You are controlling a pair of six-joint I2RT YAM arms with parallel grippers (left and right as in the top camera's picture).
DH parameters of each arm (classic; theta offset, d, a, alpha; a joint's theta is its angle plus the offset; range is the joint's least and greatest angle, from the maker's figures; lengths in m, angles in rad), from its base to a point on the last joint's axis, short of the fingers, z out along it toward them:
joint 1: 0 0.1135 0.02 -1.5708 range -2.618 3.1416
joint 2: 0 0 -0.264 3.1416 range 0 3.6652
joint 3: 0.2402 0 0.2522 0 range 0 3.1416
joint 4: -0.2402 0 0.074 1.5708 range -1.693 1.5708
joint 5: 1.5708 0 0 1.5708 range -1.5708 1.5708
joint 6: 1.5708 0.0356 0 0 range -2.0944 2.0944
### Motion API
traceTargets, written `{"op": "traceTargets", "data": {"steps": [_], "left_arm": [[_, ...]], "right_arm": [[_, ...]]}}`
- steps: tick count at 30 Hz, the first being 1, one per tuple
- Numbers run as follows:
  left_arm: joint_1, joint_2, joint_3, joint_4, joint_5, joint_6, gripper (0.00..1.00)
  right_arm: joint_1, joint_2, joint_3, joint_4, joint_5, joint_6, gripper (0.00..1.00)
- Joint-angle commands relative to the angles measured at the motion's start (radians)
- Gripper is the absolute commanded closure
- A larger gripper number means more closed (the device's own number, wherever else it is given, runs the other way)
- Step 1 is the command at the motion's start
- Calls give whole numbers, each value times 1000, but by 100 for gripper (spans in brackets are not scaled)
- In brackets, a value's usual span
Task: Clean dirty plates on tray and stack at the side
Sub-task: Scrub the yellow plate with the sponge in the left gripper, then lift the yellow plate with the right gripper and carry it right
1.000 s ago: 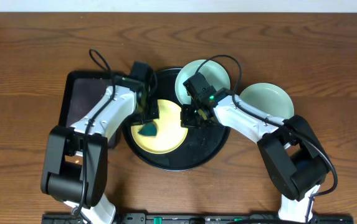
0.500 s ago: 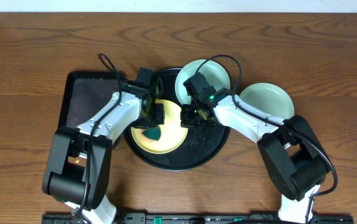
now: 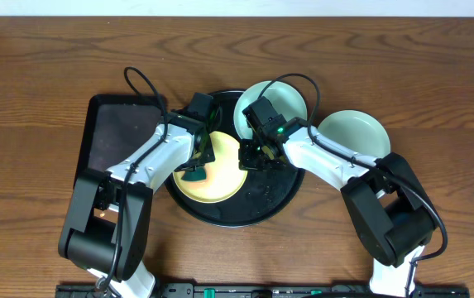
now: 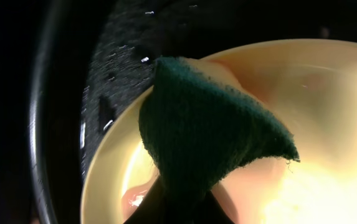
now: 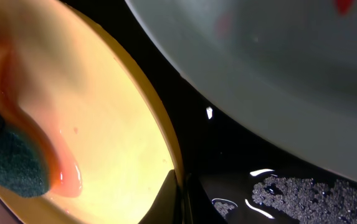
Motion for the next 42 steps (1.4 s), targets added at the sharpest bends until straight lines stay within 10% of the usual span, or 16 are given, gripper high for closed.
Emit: {"op": "traceTargets", "data": {"steps": [1, 9, 30, 42], "left_arm": [[14, -2, -15, -14, -42, 13, 93], [14, -2, -12, -13, 413, 412, 93], [299, -181, 262, -183, 148, 263, 92], [446, -216, 259, -220, 148, 263, 93]], "right_arm": [[1, 24, 17, -3, 4, 2, 99], [1, 24, 17, -3, 4, 2, 99], [3, -22, 50, -24, -12, -128, 99], [128, -261, 54, -173, 565, -280, 99]]}}
